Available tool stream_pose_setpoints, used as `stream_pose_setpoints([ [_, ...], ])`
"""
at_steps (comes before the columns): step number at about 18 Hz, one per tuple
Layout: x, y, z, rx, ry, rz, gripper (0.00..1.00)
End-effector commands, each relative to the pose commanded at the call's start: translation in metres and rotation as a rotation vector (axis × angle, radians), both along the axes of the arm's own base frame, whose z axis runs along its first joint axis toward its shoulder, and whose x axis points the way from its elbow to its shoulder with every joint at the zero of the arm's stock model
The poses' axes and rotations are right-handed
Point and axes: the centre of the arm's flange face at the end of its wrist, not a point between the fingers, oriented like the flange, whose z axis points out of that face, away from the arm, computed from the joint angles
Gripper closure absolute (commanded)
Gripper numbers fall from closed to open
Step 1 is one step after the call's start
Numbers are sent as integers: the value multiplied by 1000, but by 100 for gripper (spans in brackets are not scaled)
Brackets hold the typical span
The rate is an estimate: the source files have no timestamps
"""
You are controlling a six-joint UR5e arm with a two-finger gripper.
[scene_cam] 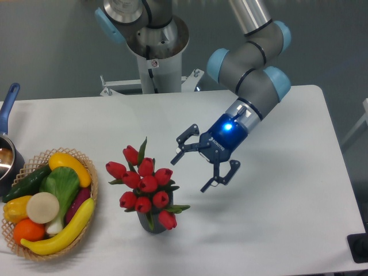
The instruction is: Insert the flowers into the vase
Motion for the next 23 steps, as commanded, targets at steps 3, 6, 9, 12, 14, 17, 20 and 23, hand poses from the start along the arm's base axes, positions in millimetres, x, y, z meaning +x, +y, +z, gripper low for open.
stream_pose_setpoints([
  [3,-18,-20,6,5,10,45,0],
  [6,-32,-36,13,2,19,83,0],
  [9,-42,-51,21,-8,36,114,0],
  [12,-50,-58,23,-79,79,138,0],
  [14,-57,-60,27,-161,130,153,0],
  [17,-61,-64,32,-264,189,175,0],
  [20,-61,-69,35,-430,279,200,0],
  [23,-55,-58,31,-554,350,188,0],
])
